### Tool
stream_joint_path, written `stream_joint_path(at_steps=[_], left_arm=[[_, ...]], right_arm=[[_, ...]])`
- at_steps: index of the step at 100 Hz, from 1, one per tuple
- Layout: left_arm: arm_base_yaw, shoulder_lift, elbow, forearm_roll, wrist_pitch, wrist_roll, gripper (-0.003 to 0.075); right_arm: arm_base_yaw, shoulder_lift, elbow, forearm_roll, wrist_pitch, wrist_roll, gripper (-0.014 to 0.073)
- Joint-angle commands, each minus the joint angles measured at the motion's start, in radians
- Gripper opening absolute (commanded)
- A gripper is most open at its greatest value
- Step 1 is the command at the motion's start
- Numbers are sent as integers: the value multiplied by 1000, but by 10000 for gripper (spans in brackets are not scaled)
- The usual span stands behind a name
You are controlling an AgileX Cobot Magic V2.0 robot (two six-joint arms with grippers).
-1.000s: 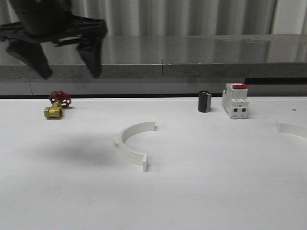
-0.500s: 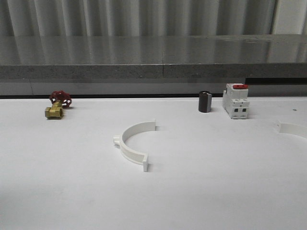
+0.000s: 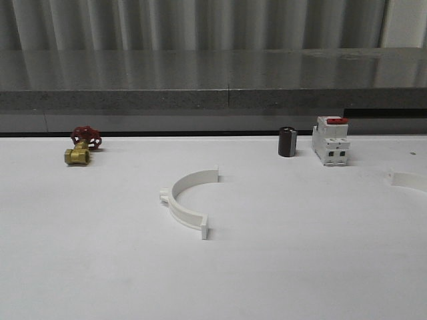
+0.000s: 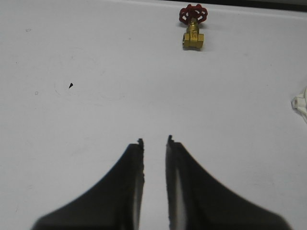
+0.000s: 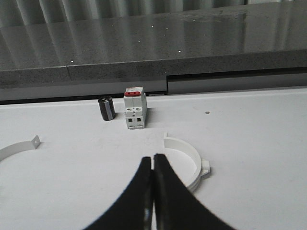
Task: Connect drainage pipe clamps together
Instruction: 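Lower the right gripper onto the other white clamp half and grasp it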
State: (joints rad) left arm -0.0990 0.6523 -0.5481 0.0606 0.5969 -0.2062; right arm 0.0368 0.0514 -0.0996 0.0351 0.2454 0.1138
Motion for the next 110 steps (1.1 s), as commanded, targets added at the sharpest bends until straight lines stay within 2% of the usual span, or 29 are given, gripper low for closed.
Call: stream_joint_path(at_steps=[1,29,49,56,63,73,80,85,110], left_arm=[[2,-10,-24,-3,-84,2,-20],[2,-10,-24,4,-84,2,-20],[2,-10,-24,4,-84,2,-20],[2,-10,-24,4,-84,2,-20],[2,-10,-24,4,-84,2,-20],[2,-10,-24,4,-84,2,-20],[2,-10,-24,4,-84,2,-20],[2,-10,-24,4,-84,2,-20],[2,-10,-24,4,-84,2,-20]], right_arm=[[2,108,-115,-12,-1,6,-118],[2,588,-520,-10,303,11,-118],[2,865,-680,-7,339,10,-93],[2,928,-699,-5,339,10,0],[2,974,-703,5,329,10,164],[2,1024,-703,5,306,10,449],[2,1053,-703,5,288,10,574],[0,1072,-706,4,277,10,602],[-101,1246,-816,4,361,-4,596]])
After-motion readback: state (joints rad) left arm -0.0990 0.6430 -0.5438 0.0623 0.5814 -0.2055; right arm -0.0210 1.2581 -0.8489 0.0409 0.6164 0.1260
